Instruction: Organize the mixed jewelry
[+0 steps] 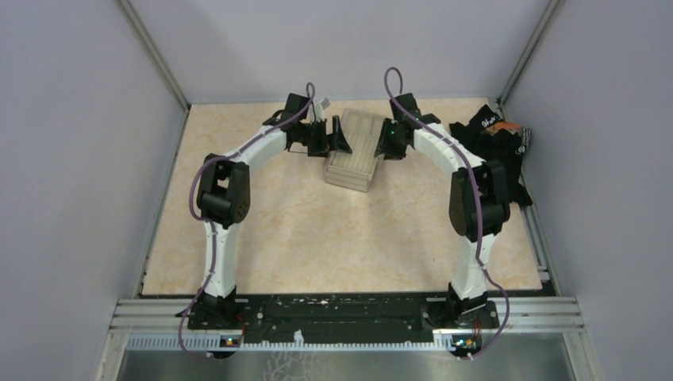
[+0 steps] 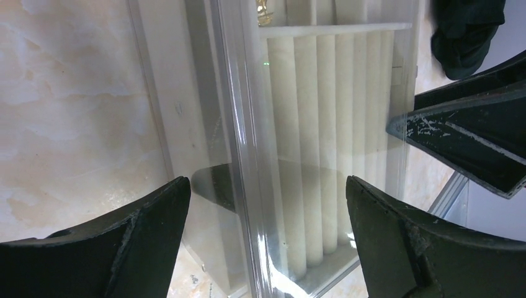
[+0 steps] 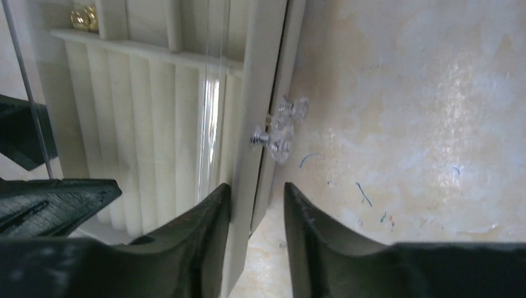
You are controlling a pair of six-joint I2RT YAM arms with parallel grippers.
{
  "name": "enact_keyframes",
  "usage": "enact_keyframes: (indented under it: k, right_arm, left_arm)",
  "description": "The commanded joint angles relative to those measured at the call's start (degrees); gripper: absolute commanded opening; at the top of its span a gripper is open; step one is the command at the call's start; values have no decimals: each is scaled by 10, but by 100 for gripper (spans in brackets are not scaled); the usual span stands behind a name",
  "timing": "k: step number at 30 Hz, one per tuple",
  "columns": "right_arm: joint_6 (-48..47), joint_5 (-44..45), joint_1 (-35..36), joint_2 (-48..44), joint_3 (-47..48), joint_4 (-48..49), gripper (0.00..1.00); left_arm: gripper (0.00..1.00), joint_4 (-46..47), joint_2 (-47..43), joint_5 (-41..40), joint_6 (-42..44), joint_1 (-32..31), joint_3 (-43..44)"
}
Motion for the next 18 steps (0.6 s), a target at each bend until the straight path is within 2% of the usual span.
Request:
enact_keyframes:
  k: [1,7,8,13,15,18]
  right_arm:
    - [3,-35,3,-67,-22,61,42]
    - [8,-43,-49,-128,-112,107,45]
    - [12,-42,-53,-127,-118,110,42]
    - [32,-63,-57,-109,-119,136,9]
    - [41,-65,-57,-103,-119,143,0]
    - [47,-74,-56,-88,-110,146,0]
  left_arm:
    - [99,7,-28,16,11,-16,17]
    - [99,-4,-33,5,24,-16,25]
    - [99,-5,-31,5,25,-15,26]
    - [99,-17,-20,11,27,-14,43]
    - [99,-25,-14,11,28,-13,53]
    - [99,-27,-15,10,29,-13,55]
